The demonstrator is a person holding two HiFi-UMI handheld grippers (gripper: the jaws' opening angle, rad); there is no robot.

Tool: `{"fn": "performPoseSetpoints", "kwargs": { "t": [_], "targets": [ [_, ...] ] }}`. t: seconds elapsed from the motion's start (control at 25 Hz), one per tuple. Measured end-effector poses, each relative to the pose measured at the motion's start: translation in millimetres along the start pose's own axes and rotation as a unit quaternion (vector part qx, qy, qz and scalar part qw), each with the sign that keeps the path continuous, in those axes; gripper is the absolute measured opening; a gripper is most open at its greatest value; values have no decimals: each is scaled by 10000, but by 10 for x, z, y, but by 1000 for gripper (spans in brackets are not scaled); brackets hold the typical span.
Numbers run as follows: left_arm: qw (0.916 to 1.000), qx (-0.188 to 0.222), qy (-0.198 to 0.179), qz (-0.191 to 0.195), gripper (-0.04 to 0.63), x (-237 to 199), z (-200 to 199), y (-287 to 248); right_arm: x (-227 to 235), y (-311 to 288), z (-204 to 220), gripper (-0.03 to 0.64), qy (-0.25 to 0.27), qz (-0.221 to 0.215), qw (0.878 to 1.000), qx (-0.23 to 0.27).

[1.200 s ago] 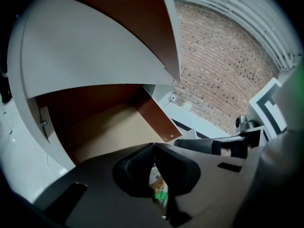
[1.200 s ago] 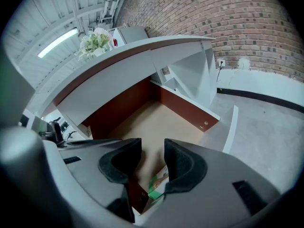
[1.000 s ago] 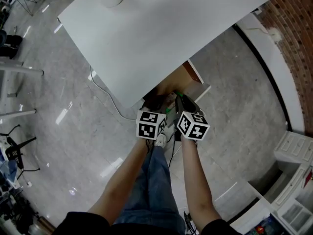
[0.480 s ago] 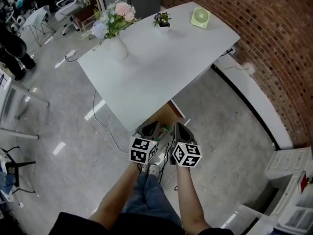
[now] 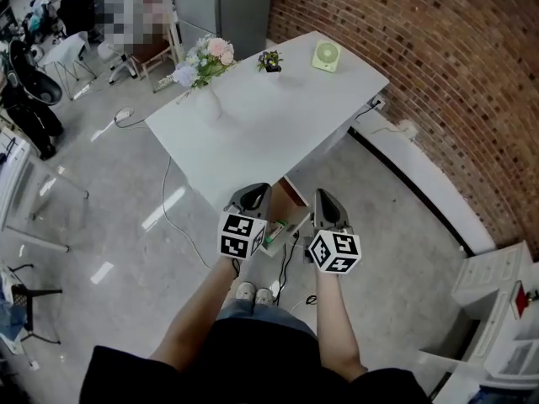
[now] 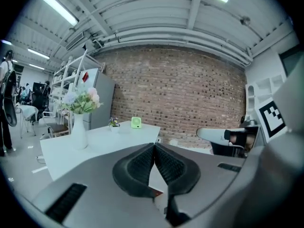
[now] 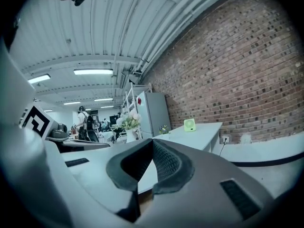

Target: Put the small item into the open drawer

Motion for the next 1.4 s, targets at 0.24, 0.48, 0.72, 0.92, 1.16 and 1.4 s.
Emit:
{"fn": "performPoseSetpoints", "kwargs": {
  "t": [0.24,0.48,0.72,0.92,1.16,1.4],
  "targets": [
    [9983,462,-302,-201,21,8,-261,115,-14,221,-201,2,186,42,9990,395],
    [9977,501,-346,-287,21,12,-254,236,76,387,-246,2,197,211,9978,594],
    [9982,423,-295,-291,21,-8,-209,275,55,434,-246,0,233,277,9974,620],
    [9986,389,-251,-247,21,-2,-179,264,73,453,-212,2,179,296,9977,587],
    [9989,341,-205,-244,21,10,-138,283,103,488,-163,2,126,345,9980,515],
    [9992,314,-180,-184,21,24,-93,280,85,486,-116,2,120,344,9983,455]
  ]
}}
Point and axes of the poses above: the fingertips, and each gripper's own axes: y backward along the fingers, x to its right, z out of its underside, the point moved 9 cm from there along y, backward along the fingers, and after that the axes turned 8 degrees about -y, right-handed, at the moved point
